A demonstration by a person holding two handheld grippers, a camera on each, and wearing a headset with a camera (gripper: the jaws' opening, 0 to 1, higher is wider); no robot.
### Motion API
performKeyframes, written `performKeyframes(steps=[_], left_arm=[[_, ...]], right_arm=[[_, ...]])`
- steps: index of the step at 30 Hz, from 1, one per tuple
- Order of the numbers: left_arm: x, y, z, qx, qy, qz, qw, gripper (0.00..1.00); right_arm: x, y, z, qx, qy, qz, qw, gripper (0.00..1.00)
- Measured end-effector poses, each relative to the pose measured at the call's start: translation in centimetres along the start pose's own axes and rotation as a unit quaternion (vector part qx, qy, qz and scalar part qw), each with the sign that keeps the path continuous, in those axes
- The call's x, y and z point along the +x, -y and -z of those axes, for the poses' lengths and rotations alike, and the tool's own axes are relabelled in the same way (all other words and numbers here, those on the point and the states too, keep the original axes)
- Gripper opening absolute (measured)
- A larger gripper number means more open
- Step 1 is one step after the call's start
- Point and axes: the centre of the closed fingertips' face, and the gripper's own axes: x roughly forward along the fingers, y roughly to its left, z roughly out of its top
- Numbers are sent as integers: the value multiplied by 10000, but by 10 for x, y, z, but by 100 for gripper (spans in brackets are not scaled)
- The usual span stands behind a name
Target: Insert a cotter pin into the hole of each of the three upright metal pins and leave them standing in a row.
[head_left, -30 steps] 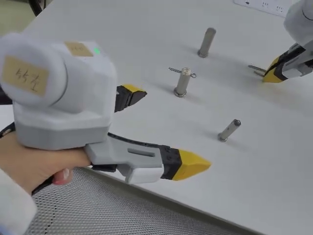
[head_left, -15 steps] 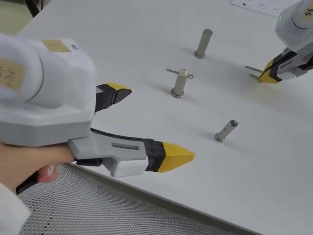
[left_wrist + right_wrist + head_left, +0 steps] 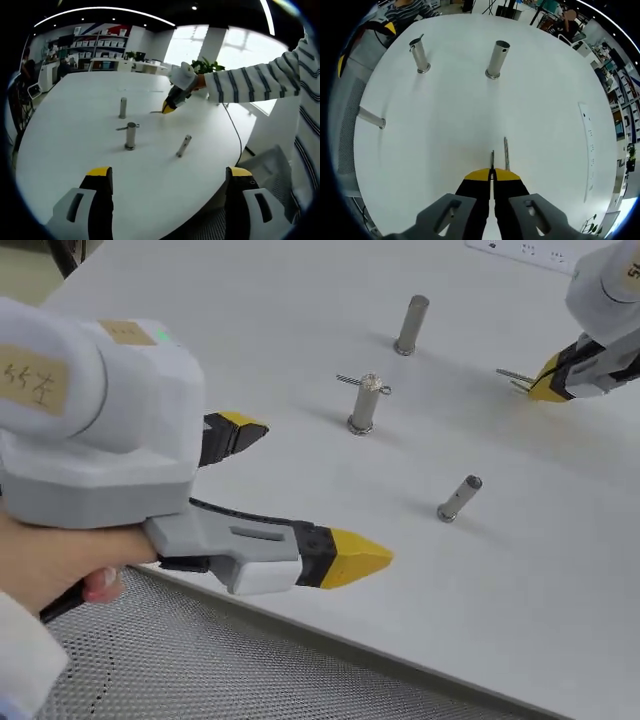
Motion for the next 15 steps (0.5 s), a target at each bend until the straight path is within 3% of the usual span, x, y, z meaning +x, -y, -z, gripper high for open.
performKeyframes(steps=[6,15], left_arm=[[4,2,-5,-35,29,55,10000,90],[9,4,-15,-10,43,184,9998,86]], right_arm=[[-16,1,-4,-28,296,232,9993,0],[-52,3,-14,-193,785,736,9940,0]])
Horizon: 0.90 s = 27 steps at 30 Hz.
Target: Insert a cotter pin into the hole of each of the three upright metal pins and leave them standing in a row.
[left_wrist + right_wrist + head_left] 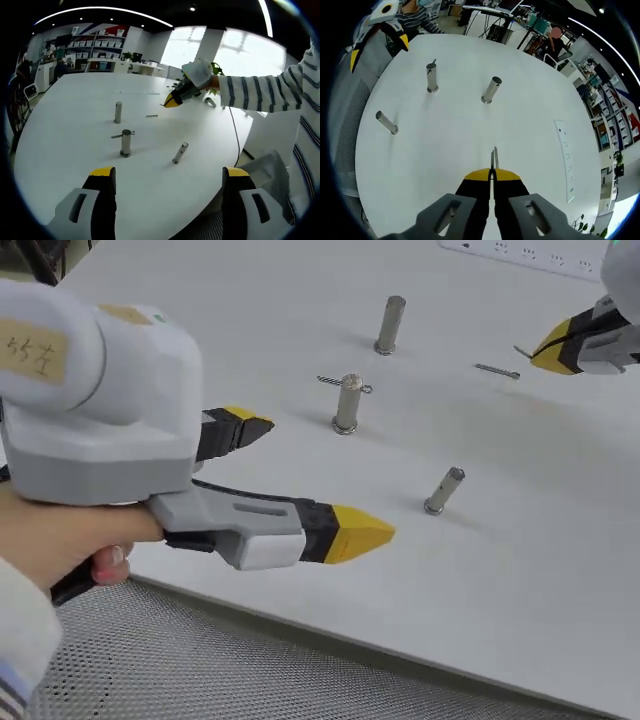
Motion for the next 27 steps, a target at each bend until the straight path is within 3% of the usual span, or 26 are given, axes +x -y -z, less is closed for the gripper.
performKeyframes(steps=[4,8,13,27], left_arm=[[4,1,-12,-72,87,75,9999,84],[9,3,-21,35,70,117,9999,83],[16,5,-34,47,128,228,9996,79],[45,18,-59,-356,328,766,9959,59]], right_arm=[[-15,-4,-11,-160,210,181,9995,0],[-29,-4,-23,-367,427,598,9966,0],[-36,-12,-29,-403,611,766,9944,0],[-62,-69,-67,-1010,1007,939,9853,0]])
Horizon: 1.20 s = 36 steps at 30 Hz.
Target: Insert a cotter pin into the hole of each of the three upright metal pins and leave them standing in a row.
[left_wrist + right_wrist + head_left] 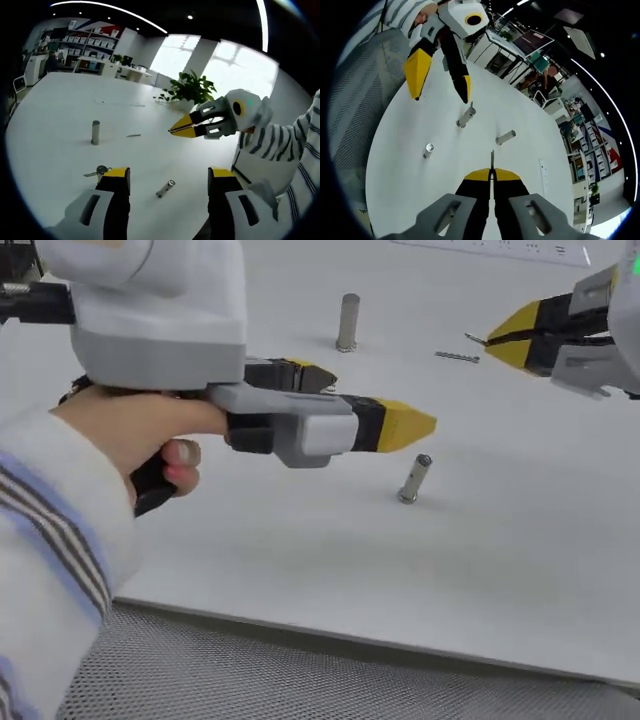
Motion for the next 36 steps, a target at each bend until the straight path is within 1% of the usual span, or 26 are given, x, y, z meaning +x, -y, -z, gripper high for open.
performKeyframes(steps=[2,4,8,11,15,19,22,27,32,36], left_arm=[[5,-2,-3,-93,40,42,9999,55],[6,3,-2,-160,70,88,9998,51],[11,9,-4,-375,159,179,9990,43],[14,12,-7,-506,228,230,9982,35],[17,14,-6,-630,230,281,9974,28],[19,14,-5,-716,229,301,9967,20],[19,16,-5,-828,257,372,9955,14],[20,19,-5,-894,284,439,9946,5],[21,20,-6,-886,281,484,9945,1],[22,18,-6,-904,297,475,9943,1]], right_arm=[[-2,-8,-9,-38,56,5,10000,0],[-4,-12,-15,-69,110,-2,9999,0],[-5,-23,-29,-79,239,-34,9997,0],[-5,-29,-35,-106,297,-86,9995,0],[-4,-37,-39,-109,346,-149,9992,0],[-5,-40,-43,-77,378,-180,9991,0],[-6,-41,-47,-59,413,-200,9989,0],[-8,-44,-51,-81,442,-237,9987,0],[-10,-43,-56,-27,491,-238,9985,0],[-9,-43,-57,-26,507,-243,9984,0]])
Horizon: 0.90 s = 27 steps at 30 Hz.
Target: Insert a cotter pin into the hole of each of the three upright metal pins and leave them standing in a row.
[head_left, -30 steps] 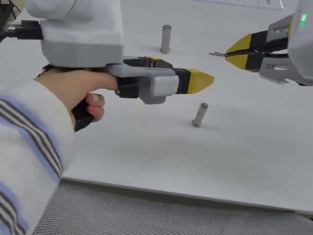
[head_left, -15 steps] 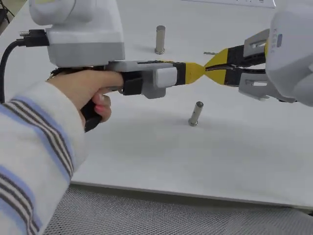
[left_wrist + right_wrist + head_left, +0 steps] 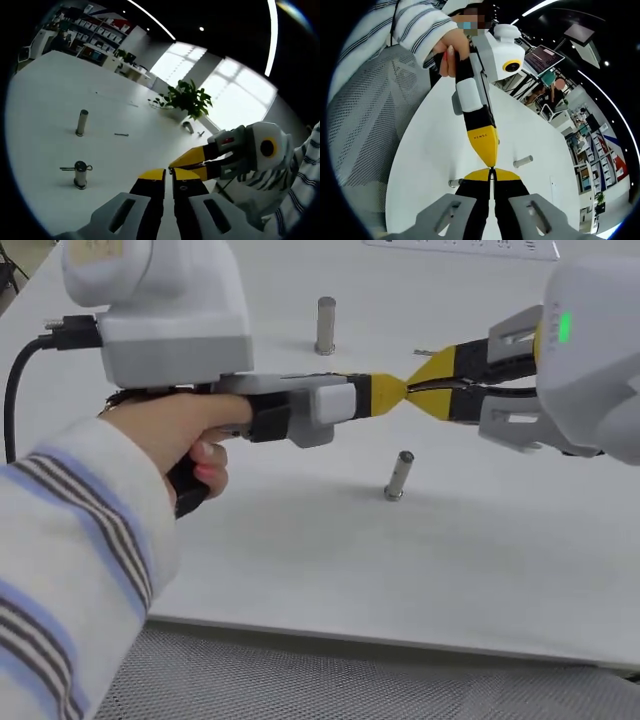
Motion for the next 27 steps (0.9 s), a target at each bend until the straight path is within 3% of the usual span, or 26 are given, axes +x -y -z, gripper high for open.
performKeyframes(steps=[9,13,23,27], left_arm=[[-2,2,2,-12,-43,124,9999,0],[-4,1,2,-246,-38,149,9996,0],[-8,5,2,-52,49,122,9999,0],[-12,3,3,182,-13,78,9998,0]], right_arm=[[0,-1,-4,13,85,-105,9999,0],[0,-2,-7,31,150,-144,9998,0],[-1,-4,-9,69,276,-185,9994,0],[-1,-2,-1,288,214,-140,9993,18]])
